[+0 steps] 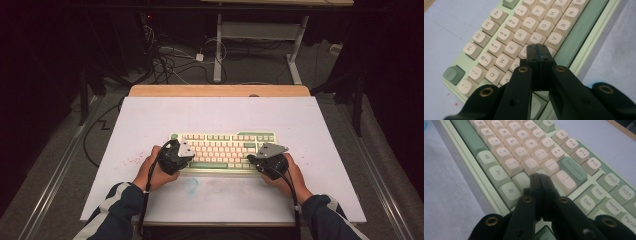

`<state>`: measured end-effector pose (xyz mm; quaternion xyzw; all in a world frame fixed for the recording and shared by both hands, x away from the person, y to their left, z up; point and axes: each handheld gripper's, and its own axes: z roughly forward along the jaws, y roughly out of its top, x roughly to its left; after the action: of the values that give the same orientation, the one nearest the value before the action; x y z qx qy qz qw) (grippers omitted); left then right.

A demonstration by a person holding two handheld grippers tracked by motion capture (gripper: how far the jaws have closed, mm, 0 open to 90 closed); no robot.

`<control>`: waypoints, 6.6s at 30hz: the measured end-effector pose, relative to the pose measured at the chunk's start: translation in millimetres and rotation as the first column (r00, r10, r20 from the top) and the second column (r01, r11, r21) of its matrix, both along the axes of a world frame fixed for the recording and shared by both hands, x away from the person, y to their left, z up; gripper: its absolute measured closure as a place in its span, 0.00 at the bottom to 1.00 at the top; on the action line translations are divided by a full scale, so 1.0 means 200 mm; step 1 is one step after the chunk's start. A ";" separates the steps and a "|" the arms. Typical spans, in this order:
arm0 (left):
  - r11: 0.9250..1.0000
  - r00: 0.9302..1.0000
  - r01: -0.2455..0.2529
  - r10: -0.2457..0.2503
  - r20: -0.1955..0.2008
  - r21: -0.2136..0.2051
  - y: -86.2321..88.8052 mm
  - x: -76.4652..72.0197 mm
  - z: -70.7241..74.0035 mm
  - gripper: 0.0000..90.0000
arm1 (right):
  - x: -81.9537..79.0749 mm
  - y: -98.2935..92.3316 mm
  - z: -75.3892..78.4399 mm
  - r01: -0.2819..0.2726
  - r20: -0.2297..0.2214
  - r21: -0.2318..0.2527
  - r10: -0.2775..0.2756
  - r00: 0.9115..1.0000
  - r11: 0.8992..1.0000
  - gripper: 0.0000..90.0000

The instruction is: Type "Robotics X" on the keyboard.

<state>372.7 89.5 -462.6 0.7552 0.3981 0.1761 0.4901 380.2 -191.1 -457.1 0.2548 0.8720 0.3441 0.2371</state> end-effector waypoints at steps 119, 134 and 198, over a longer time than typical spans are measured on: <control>0.993 0.962 -0.076 0.098 0.254 -0.095 0.04 -0.13 0.11 0.19 | -0.17 -0.05 0.20 0.084 0.202 0.140 -0.112 0.973 0.987 0.26; 0.993 0.962 -0.081 0.099 0.256 -0.080 0.12 -0.19 0.12 0.19 | -0.24 -0.11 0.23 0.099 0.224 0.139 -0.129 0.966 0.985 0.26; 0.981 0.961 -0.188 0.193 0.198 -0.044 0.44 -0.35 -0.11 0.19 | -0.40 -0.50 0.07 0.260 0.217 0.145 -0.287 0.933 0.955 0.25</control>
<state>303.4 177.3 -485.1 0.6855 0.4193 0.2933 0.5180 299.6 -290.7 -443.6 0.3441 0.7726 0.3847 0.3697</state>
